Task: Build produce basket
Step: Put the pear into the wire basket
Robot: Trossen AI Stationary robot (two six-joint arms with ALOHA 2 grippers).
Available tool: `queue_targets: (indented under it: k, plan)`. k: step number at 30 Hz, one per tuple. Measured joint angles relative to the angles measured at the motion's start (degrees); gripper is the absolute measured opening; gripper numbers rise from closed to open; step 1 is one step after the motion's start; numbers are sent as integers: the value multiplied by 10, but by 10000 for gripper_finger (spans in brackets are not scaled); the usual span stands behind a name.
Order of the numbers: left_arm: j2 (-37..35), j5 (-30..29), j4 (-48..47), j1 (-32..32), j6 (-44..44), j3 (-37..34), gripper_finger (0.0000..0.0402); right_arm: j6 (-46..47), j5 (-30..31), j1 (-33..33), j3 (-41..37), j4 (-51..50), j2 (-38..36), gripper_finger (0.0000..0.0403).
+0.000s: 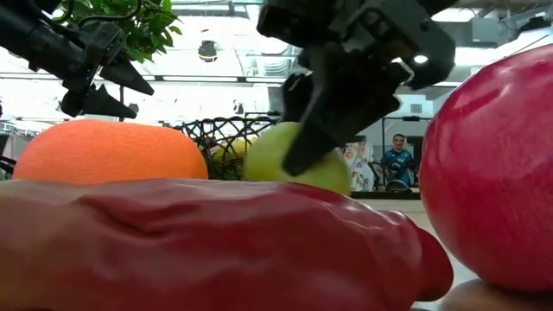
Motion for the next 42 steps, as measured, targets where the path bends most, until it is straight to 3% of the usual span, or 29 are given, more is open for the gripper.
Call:
queue_targets:
  k: [8,14,16,21,26,33,42]
  plan:
    - [0,0,-5,0,-2,0,368,-37,1,-17,1,13,-135,280]
    - [0,0,-5,0,-2,0,368,-108,157,-66,2,-37,-247,280]
    - [0,0,-5,0,-2,0,368,-115,169,-98,2,-59,-265,280]
    - [0,0,-5,0,-2,0,368,-131,163,-174,1,-95,-268,281]
    - [0,0,-6,0,-2,0,368,-151,95,-236,-39,-99,-238,281]
    - [0,1,-23,0,-7,0,368,-137,63,-302,-89,-70,-226,285]
    - [0,1,-20,0,-6,0,368,-112,35,-337,-105,-74,-231,348]
